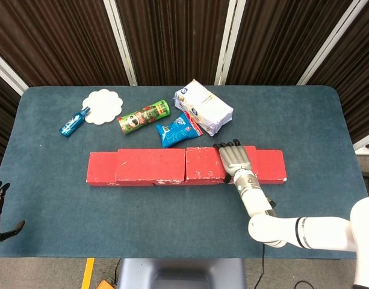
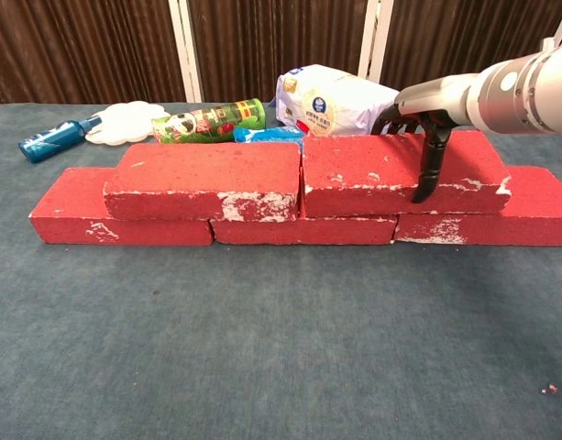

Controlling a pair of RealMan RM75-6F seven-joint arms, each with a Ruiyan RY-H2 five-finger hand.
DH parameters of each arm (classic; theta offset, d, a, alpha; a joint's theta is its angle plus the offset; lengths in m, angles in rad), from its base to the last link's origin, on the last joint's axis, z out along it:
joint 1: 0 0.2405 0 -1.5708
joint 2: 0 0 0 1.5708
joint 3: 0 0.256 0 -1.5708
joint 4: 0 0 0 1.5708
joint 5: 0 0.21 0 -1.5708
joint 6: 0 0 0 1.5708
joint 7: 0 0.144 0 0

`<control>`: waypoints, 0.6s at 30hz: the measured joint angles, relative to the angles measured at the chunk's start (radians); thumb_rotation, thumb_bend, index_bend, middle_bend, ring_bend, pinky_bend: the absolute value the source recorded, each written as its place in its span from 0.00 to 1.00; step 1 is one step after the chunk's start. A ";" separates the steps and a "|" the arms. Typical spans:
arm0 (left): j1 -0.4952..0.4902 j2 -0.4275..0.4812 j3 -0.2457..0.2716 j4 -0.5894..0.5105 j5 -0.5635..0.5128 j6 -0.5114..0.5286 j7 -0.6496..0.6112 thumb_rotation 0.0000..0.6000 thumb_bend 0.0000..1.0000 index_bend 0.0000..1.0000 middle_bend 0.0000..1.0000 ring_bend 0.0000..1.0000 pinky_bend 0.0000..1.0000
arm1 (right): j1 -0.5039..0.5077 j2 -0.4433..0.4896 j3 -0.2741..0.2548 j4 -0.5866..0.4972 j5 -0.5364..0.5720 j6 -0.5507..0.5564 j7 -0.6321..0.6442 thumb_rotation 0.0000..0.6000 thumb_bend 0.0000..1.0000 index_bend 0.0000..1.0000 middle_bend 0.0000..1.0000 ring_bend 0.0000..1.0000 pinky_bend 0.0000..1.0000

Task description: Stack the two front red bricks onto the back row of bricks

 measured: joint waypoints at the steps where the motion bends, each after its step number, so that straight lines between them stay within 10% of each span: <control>1: 0.000 0.000 0.000 0.000 0.000 0.000 0.000 1.00 0.22 0.00 0.00 0.00 0.04 | 0.001 -0.001 0.000 0.000 0.001 0.002 0.000 1.00 0.06 0.29 0.31 0.24 0.00; 18: 0.000 0.002 0.000 -0.003 -0.004 -0.003 0.000 1.00 0.22 0.00 0.00 0.00 0.04 | 0.009 -0.015 0.000 0.007 0.016 0.019 -0.008 1.00 0.01 0.27 0.25 0.20 0.00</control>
